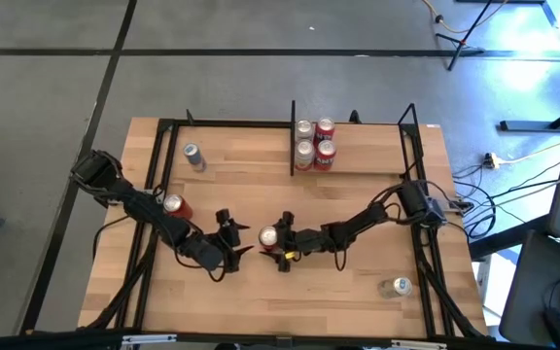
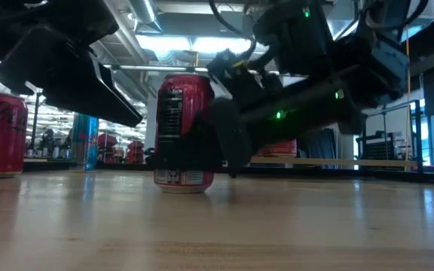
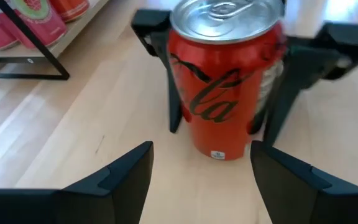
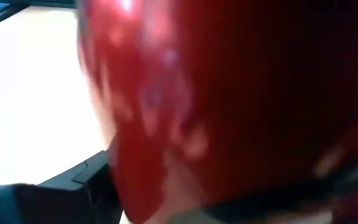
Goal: Place canned beverage on shelf
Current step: Put the right red black soda can on the shelf
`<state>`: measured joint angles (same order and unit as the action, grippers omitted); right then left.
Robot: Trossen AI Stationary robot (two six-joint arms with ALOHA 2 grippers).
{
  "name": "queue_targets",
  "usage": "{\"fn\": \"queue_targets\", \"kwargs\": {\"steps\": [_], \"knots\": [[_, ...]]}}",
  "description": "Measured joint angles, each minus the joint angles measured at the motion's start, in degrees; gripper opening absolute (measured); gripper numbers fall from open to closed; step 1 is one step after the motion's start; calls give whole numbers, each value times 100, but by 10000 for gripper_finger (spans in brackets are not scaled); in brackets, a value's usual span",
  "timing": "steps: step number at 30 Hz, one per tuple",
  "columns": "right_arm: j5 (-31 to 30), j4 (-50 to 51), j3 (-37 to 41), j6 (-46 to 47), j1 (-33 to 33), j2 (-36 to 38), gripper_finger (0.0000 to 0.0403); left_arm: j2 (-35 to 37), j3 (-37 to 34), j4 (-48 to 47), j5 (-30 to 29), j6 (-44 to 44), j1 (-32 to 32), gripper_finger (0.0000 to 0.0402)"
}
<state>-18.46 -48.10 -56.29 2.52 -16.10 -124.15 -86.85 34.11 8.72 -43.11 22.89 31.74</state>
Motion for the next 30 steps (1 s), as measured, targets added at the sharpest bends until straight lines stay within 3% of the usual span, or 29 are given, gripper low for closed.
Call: {"fn": "queue_targets", "kwargs": {"steps": [5, 10, 14, 21, 24, 30], "knots": [[119, 1266, -7, 74, -4, 582, 332, -4, -4, -46, 34, 107, 115, 253], [1058, 2734, -7, 343, 0, 1247, 332, -7, -9, -46, 87, 391, 174, 253], [1436, 3570, -7, 361, -8, 1589, 332, -9, -13, -10, 106, 579, 173, 253], [1486, 5489, -7, 632, 0, 2051, 332, -187, -20, 463, 259, 803, 182, 253], [871, 5610, -5, 708, 0, 2051, 333, -482, -19, 1048, 499, 776, 176, 253], [-1060, 5123, -4, 768, 2, 2051, 333, -1040, -17, 1811, 610, 842, 179, 253]]}}
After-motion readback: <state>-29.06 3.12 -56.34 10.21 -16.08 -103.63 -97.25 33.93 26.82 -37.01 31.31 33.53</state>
